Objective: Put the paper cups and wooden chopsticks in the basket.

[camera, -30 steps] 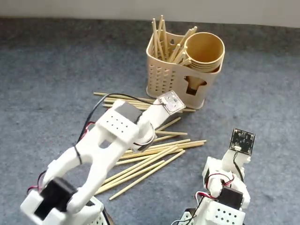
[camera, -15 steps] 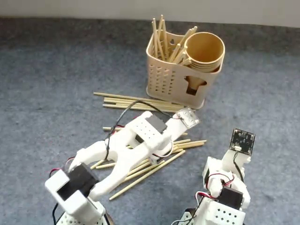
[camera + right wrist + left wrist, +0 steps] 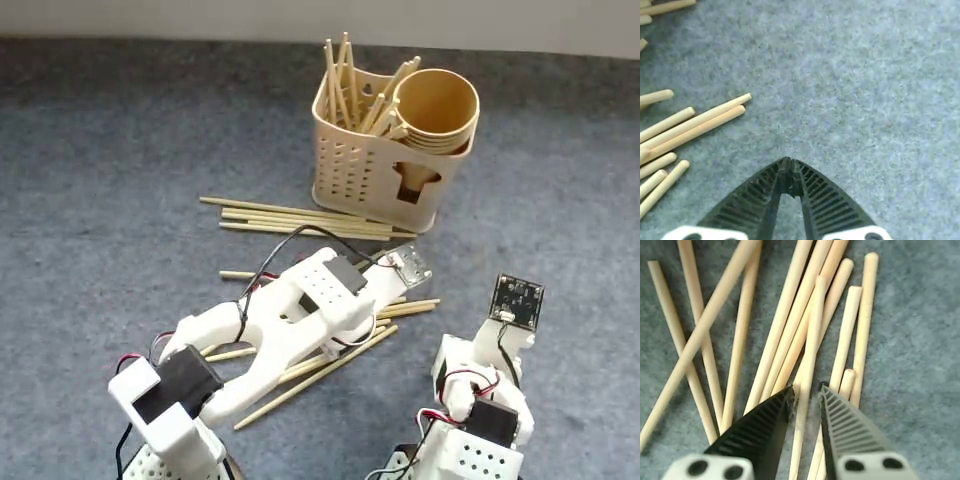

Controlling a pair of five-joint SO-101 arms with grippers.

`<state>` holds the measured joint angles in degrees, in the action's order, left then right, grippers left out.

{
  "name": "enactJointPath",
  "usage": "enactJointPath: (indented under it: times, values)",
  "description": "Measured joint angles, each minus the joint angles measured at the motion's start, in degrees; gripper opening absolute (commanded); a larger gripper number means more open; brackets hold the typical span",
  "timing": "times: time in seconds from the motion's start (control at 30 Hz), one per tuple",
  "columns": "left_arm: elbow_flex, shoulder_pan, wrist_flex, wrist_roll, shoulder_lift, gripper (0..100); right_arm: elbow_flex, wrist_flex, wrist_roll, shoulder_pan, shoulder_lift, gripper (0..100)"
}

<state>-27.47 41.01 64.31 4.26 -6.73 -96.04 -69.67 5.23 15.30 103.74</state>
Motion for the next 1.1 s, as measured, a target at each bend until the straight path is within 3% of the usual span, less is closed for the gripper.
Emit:
enactJointPath:
  times: [0.1,0.5,0.77,1.1]
  values:
    - [0.0,0.0,0.0,0.0,0.0,0,0.0,0.0,0.0,0.0,0.0,0.5]
    - [0.09,0.18,3.34,0.0,1.23,1,0.0,0.0,0.0,0.0,0.0,0.5]
    - [0.18,-0.26,9.41,2.29,17.93,1,0.0,0.0,0.0,0.0,0.0,0.5]
    - [0.18,-5.36,10.02,2.9,36.92,1,0.0,0.0,0.0,0.0,0.0,0.5]
